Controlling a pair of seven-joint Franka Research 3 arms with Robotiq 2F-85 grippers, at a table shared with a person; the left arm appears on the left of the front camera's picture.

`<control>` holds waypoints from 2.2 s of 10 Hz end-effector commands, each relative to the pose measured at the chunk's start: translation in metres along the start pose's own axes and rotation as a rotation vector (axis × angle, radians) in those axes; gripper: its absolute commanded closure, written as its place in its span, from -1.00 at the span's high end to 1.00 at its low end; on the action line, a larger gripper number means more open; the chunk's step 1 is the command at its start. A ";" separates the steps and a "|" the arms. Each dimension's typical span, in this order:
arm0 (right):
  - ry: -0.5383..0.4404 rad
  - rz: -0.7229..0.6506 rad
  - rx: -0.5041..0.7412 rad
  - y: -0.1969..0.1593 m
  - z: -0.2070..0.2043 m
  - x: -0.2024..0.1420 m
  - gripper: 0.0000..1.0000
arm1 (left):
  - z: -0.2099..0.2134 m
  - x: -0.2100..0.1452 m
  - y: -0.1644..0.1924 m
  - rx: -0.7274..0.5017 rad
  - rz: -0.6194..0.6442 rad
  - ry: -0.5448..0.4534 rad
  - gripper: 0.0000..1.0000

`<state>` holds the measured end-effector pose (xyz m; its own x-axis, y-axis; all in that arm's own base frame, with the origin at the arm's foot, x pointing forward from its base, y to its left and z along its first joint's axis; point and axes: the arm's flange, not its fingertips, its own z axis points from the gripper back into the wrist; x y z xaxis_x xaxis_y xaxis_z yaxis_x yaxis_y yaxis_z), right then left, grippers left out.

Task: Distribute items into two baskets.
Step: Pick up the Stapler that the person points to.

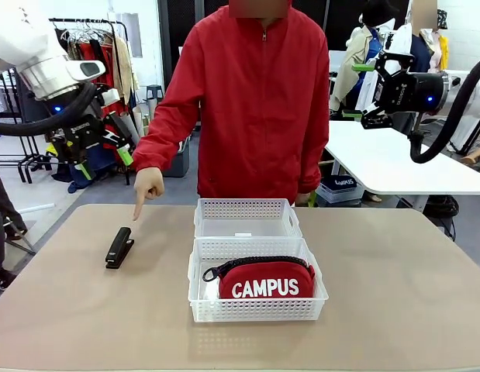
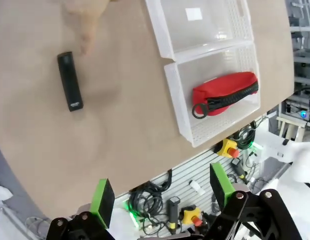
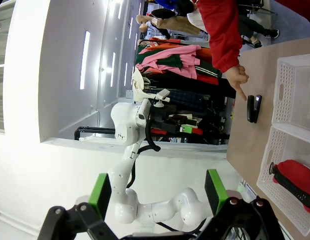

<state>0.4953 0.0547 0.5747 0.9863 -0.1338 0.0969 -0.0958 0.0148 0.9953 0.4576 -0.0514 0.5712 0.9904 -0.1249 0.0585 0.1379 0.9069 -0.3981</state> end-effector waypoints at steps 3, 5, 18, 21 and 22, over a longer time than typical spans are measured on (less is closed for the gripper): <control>-0.004 0.006 -0.002 0.003 -0.001 -0.001 1.00 | 0.003 -0.004 0.002 0.011 0.012 0.015 1.00; -0.004 0.006 -0.002 0.003 -0.001 -0.001 1.00 | 0.003 -0.004 0.002 0.011 0.012 0.015 1.00; -0.004 0.006 -0.002 0.003 -0.001 -0.001 1.00 | -0.108 0.041 0.092 0.418 0.027 0.097 1.00; -0.004 0.006 -0.002 0.003 -0.001 -0.001 1.00 | -0.129 0.052 0.090 0.420 -0.009 0.032 1.00; -0.004 0.006 -0.002 0.003 -0.001 -0.001 1.00 | -0.137 0.058 0.088 0.408 -0.015 -0.030 1.00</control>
<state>0.4952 0.0545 0.5749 0.9862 -0.1341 0.0973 -0.0962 0.0149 0.9953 0.5265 -0.0286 0.4225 0.9861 -0.1636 0.0306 0.1638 0.9865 -0.0050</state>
